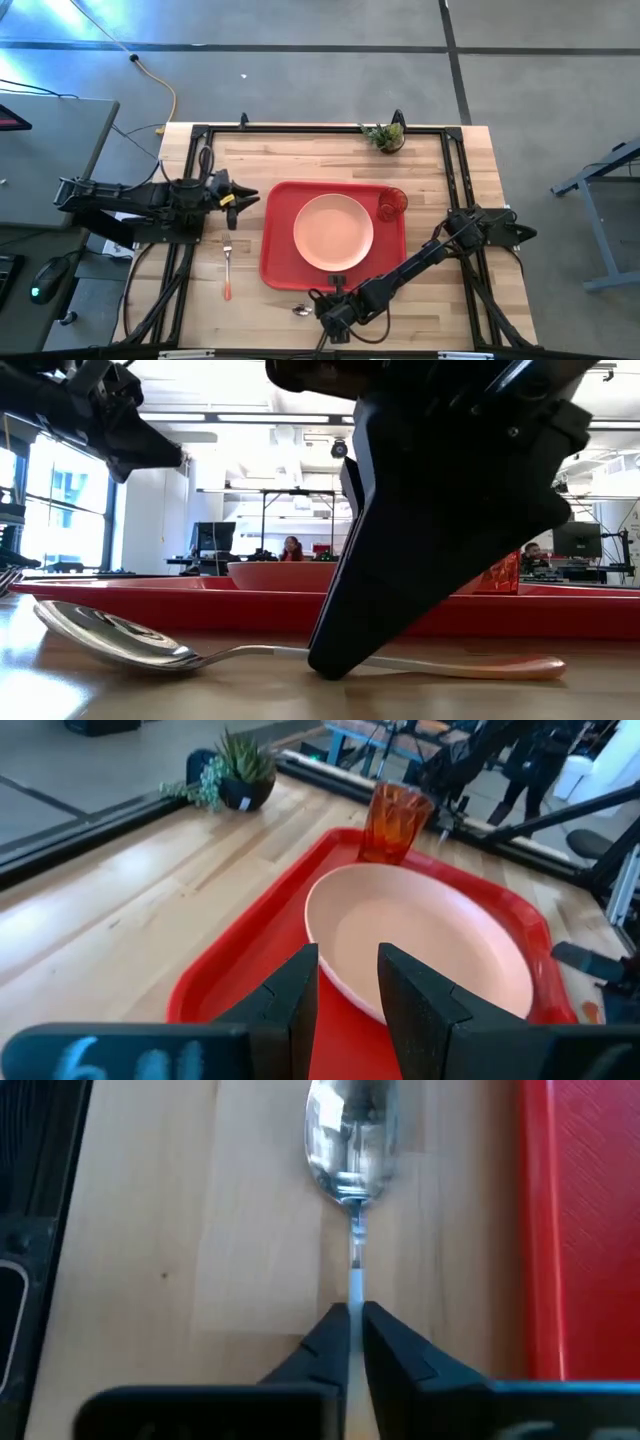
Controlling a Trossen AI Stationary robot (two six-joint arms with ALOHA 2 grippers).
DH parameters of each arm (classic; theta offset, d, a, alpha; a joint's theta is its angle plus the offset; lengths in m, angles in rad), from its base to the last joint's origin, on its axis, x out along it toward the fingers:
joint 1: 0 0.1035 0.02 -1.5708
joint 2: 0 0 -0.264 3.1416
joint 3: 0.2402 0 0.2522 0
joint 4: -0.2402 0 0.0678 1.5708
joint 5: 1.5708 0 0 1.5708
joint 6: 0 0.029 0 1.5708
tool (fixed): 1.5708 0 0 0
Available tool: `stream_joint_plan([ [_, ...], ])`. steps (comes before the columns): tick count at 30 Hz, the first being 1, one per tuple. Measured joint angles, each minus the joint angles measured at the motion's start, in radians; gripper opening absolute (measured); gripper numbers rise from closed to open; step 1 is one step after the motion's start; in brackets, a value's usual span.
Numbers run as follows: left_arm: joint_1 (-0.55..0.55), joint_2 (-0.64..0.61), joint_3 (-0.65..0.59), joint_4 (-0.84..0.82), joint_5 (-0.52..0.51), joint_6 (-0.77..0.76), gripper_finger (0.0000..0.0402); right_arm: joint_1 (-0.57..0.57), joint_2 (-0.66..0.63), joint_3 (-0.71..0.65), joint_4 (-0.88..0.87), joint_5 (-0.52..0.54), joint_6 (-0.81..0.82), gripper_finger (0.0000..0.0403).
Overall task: Pick and place plate/cup/fork/spoon on tray
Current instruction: Put the orange spoon on the red serving tray at the left of the orange plate
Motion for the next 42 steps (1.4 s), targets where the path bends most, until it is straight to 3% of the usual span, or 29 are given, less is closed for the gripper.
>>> stream_joint_plan([
  [5, 0.000, 0.017, 0.000, -0.038, 0.000, -0.019, 0.0097, -0.008, -0.002, 0.000, 0.002, -0.032, 0.020, 0.0005],
  [12, -0.009, 0.018, 0.000, -0.086, -0.016, -0.079, 0.0097, 0.010, -0.031, -0.002, 0.096, 0.079, 0.020, 0.0002],
  [17, -0.054, 0.018, 0.000, -0.082, -0.048, -0.101, 0.0097, 0.022, -0.075, -0.002, 0.086, 0.185, 0.033, 0.0001],
  [20, -0.090, 0.019, 0.000, -0.051, -0.078, -0.101, 0.0097, 0.032, -0.114, -0.002, 0.060, 0.326, 0.070, 0.0001],
  [23, -0.131, 0.029, -0.033, 0.113, -0.113, -0.088, 0.0097, 0.048, -0.139, -0.002, -0.005, 0.556, 0.107, 0.0001],
  [27, -0.182, 0.107, -0.135, 0.459, -0.114, -0.016, 0.0097, 0.053, -0.151, -0.002, -0.074, 0.867, 0.167, 0.0001],
  [31, -0.198, 0.221, -0.185, 0.739, -0.120, 0.008, 0.0107, 0.025, -0.151, -0.002, -0.142, 1.058, 0.207, 0.0000],
  [36, -0.205, 0.390, -0.154, 0.969, -0.110, 0.098, 0.0141, -0.038, -0.150, -0.002, -0.156, 1.104, 0.145, 0.0000],
  [42, -0.233, 0.647, 0.002, 1.014, -0.105, 0.223, 0.0193, -0.100, -0.150, -0.002, -0.154, 1.103, 0.113, 0.0000],
])
